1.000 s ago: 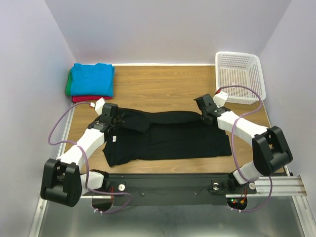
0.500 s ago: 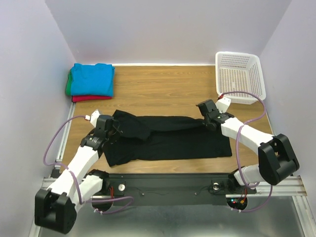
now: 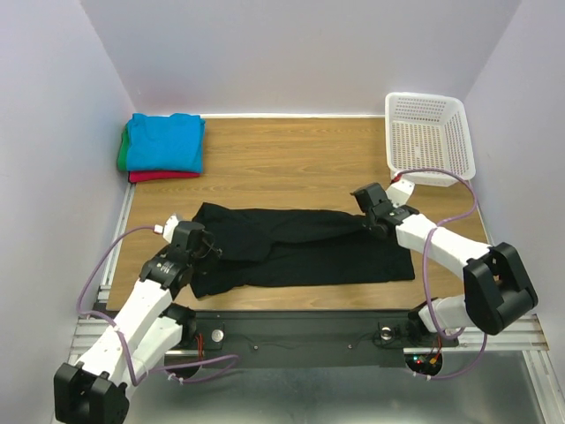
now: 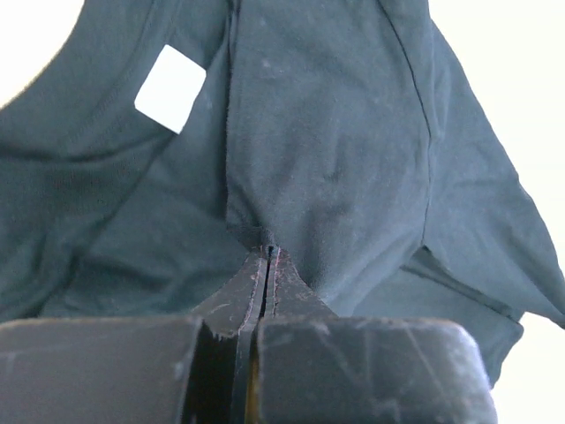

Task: Fold and stack the t-shirts
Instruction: Fold the tshirt

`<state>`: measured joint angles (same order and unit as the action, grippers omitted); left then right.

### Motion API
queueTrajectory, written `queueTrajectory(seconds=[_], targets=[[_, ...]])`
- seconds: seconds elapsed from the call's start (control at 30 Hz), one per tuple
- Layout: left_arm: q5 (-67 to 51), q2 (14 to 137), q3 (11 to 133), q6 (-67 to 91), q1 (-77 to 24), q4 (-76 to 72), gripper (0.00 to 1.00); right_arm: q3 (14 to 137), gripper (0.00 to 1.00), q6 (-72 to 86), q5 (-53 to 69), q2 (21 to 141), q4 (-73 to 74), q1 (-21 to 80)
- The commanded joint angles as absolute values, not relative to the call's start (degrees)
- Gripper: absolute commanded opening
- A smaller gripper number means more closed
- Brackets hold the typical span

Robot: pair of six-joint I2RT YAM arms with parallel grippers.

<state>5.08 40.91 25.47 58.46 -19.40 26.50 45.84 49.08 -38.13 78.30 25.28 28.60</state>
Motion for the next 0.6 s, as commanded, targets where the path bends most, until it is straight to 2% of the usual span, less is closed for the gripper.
queueTrajectory(seconds=[0.0, 0.33, 0.37, 0.4, 0.47, 0.5, 0.53, 0.57], targets=[[6.76, 36.05, 24.7, 64.23, -21.87, 31.11, 0.0, 43.95, 0.0, 52.2, -40.51, 79.89, 25.49, 29.09], [6.16, 32.87, 25.66, 65.22, -22.24, 34.8, 0.0, 42.45, 0.01, 54.32, -41.57, 80.6, 26.28, 29.01], [4.85, 33.05, 25.49, 64.69, -22.24, 34.72, 0.0, 42.28, 0.03, 54.32, -41.57, 80.07, 26.28, 29.09], [4.4, 33.05, 25.23, 64.6, -22.24, 35.06, 0.0, 41.75, 0.06, 54.32, -41.49, 79.72, 26.37, 29.09], [2.3, 32.18, 24.79, 64.16, -22.32, 35.6, 0.0, 41.14, 0.26, 54.23, -41.22, 78.58, 26.63, 29.09], [0.98, 30.78, 24.35, 64.16, -22.32, 35.77, 0.0, 40.44, 0.42, 54.23, -40.96, 77.97, 26.8, 29.09], [0.97, 30.76, 24.17, 64.25, -22.32, 35.95, 0.0, 40.08, 0.43, 54.23, -40.87, 77.52, 26.89, 29.09], [0.27, 29.2, 24.26, 64.42, -22.41, 36.9, 0.08, 39.82, 0.44, 54.23, -40.78, 76.21, 27.07, 29.09]])
